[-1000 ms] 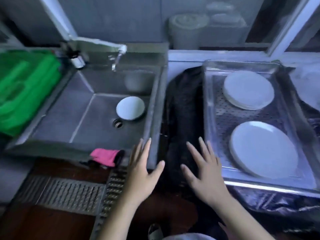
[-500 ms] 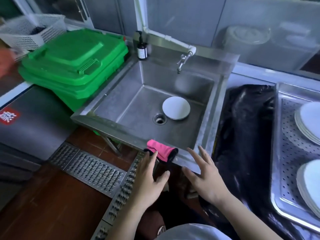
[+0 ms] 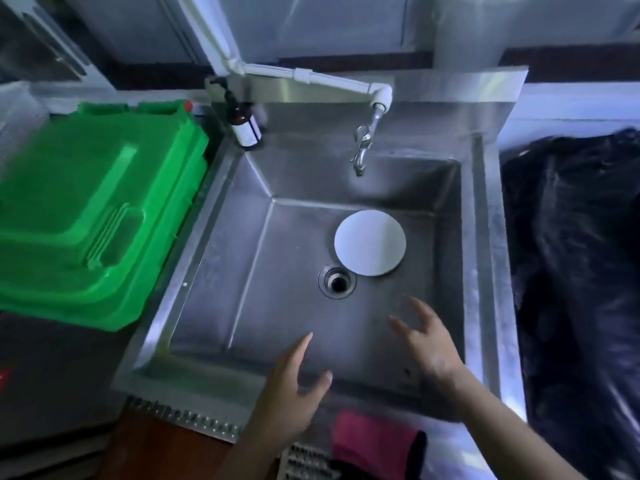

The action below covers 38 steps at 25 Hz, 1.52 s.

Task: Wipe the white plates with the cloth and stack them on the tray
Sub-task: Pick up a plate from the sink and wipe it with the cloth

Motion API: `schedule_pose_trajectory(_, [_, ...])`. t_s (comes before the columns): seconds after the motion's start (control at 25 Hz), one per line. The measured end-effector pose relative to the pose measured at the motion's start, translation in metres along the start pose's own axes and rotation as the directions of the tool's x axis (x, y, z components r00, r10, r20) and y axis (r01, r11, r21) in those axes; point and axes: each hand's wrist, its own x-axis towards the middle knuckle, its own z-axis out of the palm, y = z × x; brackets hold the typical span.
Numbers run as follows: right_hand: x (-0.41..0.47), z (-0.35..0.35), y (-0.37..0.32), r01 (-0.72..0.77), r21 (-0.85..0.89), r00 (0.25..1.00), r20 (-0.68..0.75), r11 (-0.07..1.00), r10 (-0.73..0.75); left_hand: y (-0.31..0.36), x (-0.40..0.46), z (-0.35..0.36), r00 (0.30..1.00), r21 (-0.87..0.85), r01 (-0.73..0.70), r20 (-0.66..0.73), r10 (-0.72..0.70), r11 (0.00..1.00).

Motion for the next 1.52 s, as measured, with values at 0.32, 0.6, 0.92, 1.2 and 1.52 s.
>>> schedule_pose_trajectory(0.32, [0.183,0.01,-0.009,-0.309,0.075,0.944,-0.099,0.948,0.315,0.003,0.23,-0.001,0.987,-0.03,0.062,0.152,-0.057,0.998])
schedule_pose_trajectory(0.6, [0.289,0.028,-0.007,-0.518,0.352,0.807,-0.098,0.779,0.582,0.023,0.405,0.03,0.944,-0.2,0.304,0.192,-0.267,0.932])
schedule_pose_trajectory(0.92, [0.312,0.043,-0.012,-0.473,0.558,0.753,-0.145,0.681,0.642,0.014,0.439,0.047,0.929,-0.335,0.36,0.215,-0.301,0.871])
schedule_pose_trajectory(1.2, [0.284,0.047,-0.016,-0.382,0.698,0.727,-0.177,0.605,0.663,0.025,0.421,0.023,0.941,-0.38,0.299,0.271,-0.204,0.875])
schedule_pose_trajectory(1.52, [0.148,0.047,-0.054,-0.231,0.795,0.8,-0.173,0.561,0.575,0.051,0.297,-0.073,0.947,-0.475,0.105,0.316,0.059,0.874])
